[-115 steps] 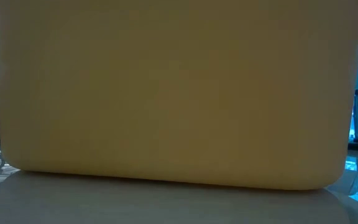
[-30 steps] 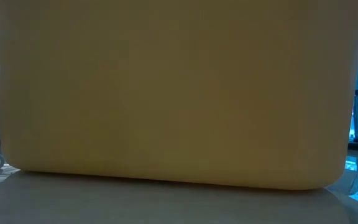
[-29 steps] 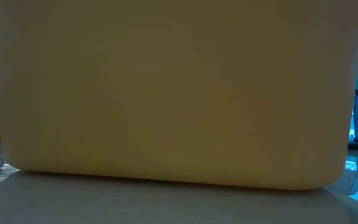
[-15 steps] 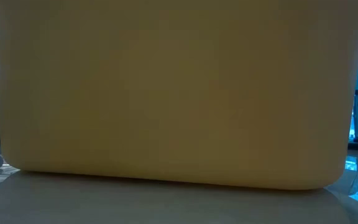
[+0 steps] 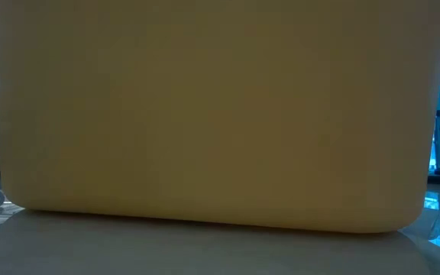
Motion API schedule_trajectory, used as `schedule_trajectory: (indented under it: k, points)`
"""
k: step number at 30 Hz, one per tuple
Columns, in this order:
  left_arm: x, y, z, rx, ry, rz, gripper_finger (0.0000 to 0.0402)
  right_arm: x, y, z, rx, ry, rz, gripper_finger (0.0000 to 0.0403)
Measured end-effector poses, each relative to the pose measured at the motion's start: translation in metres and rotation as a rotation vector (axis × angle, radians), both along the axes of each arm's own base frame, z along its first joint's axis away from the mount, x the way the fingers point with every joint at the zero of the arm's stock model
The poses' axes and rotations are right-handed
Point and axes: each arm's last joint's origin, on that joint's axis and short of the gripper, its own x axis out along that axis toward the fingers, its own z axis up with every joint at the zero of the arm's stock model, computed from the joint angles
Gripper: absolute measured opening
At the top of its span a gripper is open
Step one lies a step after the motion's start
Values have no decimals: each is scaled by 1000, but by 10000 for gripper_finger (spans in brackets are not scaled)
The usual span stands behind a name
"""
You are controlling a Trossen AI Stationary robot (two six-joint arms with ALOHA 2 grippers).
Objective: Sort soda cans
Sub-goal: Put the red soda can into the orange bin
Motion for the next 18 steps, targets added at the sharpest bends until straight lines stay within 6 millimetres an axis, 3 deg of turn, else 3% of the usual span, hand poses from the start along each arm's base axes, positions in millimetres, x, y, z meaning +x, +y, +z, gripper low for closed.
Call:
schedule_trajectory:
  k: [11,18]
  points:
    - [2,-2,-3,-8,-18,-3,347,7,0,-22,-2,76,12,285]
    - [2,-2,-3,-18,-20,4,347,8,0,-37,27,140,17,314]
